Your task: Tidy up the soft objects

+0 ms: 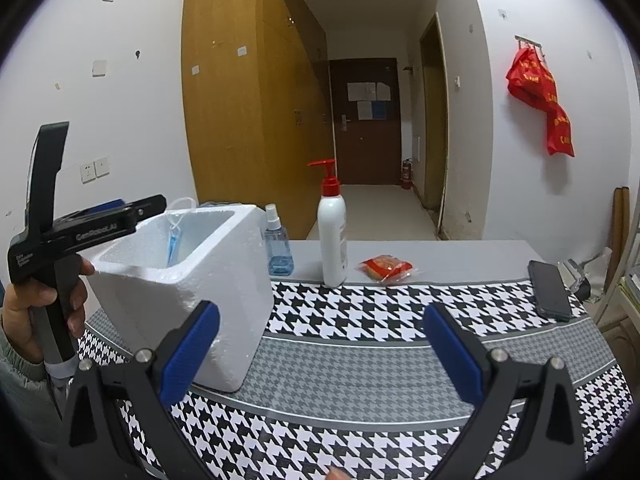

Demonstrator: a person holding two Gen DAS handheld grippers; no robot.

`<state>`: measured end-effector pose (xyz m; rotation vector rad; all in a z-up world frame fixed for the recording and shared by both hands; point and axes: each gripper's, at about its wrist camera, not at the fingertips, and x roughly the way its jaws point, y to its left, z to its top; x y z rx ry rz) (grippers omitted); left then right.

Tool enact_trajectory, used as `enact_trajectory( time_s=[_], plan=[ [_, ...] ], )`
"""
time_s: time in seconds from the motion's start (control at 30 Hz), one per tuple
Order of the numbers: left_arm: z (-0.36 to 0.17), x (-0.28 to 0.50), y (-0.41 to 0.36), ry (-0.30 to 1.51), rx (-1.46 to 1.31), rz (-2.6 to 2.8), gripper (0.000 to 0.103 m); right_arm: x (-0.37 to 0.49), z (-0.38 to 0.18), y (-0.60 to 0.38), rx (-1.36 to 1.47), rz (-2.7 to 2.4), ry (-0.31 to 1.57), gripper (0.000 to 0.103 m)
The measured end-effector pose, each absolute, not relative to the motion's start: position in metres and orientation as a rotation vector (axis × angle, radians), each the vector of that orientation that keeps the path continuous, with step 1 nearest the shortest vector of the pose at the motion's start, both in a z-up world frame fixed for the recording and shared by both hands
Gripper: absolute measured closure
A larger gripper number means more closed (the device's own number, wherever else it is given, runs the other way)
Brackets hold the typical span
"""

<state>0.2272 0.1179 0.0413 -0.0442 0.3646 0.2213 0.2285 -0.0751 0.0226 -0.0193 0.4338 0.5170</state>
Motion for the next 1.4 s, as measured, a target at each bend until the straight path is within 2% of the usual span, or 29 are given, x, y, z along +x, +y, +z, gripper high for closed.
enact_trajectory(
  time_s=[0.87, 1.4],
  plan=[
    [0.073, 0.132, 0.050, 0.235, -0.013, 0.186, 0.001, 0.176, 0.051, -0.098, -0.021, 0.525, 0.317, 0.000],
    [0.070, 0.077, 0.016, 0.194, -0.011, 0.135, 0.001, 0.128, 0.065, -0.116, -0.035, 0.517, 0.226, 0.000]
  ],
)
